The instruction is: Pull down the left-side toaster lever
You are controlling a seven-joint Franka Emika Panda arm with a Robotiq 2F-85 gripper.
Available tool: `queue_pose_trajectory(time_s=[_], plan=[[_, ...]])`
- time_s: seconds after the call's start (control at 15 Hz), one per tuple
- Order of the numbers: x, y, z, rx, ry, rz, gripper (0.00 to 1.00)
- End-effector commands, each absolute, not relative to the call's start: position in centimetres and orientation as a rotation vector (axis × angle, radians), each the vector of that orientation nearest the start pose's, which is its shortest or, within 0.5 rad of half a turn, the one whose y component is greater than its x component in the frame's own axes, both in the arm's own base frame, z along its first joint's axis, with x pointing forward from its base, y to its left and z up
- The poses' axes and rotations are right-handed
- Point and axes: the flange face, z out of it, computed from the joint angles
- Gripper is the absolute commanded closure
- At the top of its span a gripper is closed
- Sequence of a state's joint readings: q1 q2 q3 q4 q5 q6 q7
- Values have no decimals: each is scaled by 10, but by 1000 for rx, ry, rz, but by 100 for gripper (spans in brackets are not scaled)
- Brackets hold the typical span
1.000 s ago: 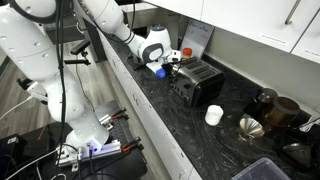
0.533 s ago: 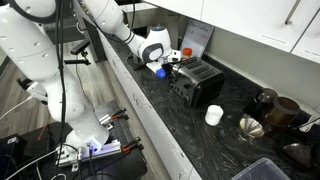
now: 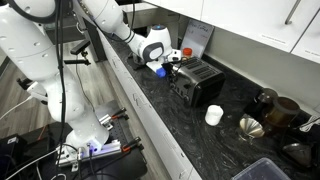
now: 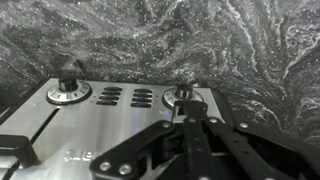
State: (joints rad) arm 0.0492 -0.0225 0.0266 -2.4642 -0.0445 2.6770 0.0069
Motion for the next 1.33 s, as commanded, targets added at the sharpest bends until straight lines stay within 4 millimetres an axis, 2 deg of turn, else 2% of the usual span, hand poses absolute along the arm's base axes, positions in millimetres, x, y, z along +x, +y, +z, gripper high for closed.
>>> queue_pose_trajectory(time_s=[0.0,0.8,1.27], plan=[[500,40,335,-3138,-201,-333,100],[508,51,393,-3151,-259,-318,100],[505,57,439,-3177,-290,-242,100]])
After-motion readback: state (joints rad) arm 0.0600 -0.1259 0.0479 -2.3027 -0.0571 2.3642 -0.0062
